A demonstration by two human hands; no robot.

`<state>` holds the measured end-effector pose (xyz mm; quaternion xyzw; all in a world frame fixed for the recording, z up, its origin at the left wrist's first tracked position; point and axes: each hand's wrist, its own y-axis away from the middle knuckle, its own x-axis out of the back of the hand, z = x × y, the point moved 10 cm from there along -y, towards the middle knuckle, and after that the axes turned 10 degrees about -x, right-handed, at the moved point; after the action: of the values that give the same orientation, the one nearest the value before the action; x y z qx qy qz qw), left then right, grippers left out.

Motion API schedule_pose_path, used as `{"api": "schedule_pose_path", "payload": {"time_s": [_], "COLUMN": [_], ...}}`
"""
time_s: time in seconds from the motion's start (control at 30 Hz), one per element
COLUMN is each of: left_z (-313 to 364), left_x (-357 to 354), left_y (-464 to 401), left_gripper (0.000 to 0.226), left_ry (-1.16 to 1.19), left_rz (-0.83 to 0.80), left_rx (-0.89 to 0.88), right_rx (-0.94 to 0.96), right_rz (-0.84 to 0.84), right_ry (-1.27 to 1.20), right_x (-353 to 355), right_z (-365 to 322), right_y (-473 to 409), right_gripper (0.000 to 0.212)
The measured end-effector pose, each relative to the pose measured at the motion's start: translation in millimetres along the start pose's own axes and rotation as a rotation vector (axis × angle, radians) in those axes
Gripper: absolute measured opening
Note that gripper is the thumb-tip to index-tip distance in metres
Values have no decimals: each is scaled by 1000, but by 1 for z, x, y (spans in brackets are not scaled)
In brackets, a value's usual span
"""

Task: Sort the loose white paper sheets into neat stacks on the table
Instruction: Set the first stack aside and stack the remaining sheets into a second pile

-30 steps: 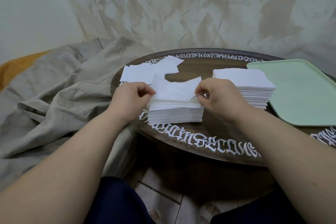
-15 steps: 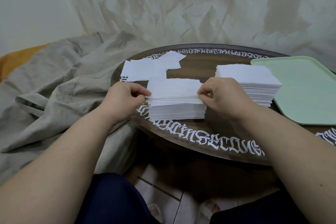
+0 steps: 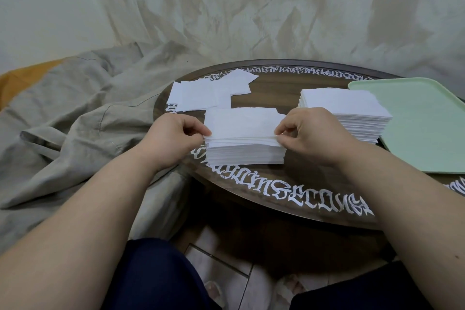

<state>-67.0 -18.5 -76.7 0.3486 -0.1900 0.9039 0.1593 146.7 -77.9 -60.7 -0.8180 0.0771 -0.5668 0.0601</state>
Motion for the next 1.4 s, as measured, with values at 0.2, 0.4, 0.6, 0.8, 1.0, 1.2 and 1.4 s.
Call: {"api": "schedule_pose_path", "payload": {"time_s": [0.2, 0.4, 0.6, 0.8, 1.0, 1.2, 1.4], "left_z": [-4, -5, -8, -8, -9, -5, 12], "left_x": [0, 0, 1, 1, -1, 1, -1], "left_y": [0, 0, -1, 0, 1, -1, -5], "left_gripper": [26, 28, 29, 30, 31, 23, 28], "left_ry": [-4, -10, -2, 12, 32, -5, -113], "left_rz": [8, 11, 22, 21, 5, 25, 21], "left_rx": [19, 28, 40, 52, 51, 47, -109], "right_rx": [26, 31, 21, 36, 68, 97, 42], "right_rz": [-25, -44, -44, -50, -60, -83, -30], "right_ry": [22, 55, 64, 69, 110, 190, 141], "right_x": [-3, -6, -7, -5, -9, -13, -8], "right_z": [-7, -9, -8, -11, -17, -21, -16], "right_y": [-1, -2, -3, -1, -1, -1, -2], "right_gripper": [13, 14, 11, 13, 15, 20, 19]}}
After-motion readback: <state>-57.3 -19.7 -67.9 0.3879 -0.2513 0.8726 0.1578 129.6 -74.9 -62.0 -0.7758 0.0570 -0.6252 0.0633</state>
